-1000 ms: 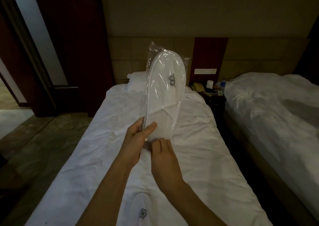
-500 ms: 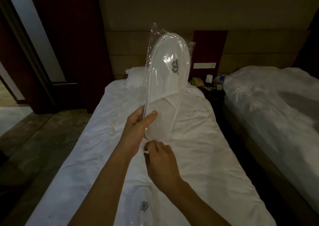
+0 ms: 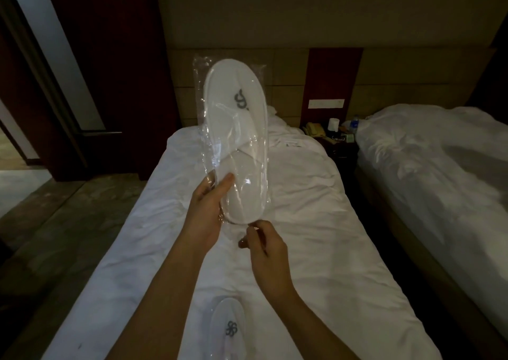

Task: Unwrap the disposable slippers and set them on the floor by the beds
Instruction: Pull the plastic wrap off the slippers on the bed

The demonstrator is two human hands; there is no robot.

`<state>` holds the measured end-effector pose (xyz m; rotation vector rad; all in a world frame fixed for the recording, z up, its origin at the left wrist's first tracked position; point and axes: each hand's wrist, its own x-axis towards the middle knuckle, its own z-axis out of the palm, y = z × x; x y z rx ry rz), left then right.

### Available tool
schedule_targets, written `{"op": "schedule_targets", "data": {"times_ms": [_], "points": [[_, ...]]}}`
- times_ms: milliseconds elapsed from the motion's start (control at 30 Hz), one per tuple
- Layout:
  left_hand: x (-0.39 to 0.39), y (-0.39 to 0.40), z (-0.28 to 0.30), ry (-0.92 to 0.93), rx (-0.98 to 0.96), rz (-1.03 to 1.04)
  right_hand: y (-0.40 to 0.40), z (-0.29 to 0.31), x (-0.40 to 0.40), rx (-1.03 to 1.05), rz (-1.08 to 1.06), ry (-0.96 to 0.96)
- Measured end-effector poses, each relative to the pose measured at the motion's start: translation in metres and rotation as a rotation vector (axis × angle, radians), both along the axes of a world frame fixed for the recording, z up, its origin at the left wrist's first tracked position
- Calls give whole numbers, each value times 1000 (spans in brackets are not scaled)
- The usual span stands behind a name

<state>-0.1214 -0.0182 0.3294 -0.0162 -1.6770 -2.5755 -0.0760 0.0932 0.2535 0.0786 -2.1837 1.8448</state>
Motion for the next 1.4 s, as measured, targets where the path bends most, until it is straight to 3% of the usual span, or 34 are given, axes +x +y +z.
{"op": "schedule_targets", "data": {"times_ms": [167,267,633,900,1400], "points": [[-3,-1,0,13,-14,15,-5,2,3,-468,41,-104],[-3,-2,0,27,-29,14,-5,7,6,-603,73,-126],[-1,1,-16,30,-13,8,-7,13,6,-588,33,-130],[-2,2,-26,-37,6,95,0,0,11,-586,120,-139],[-10,19,-51,-40,-27,135,11,-16,5,-321,9,-13]]}}
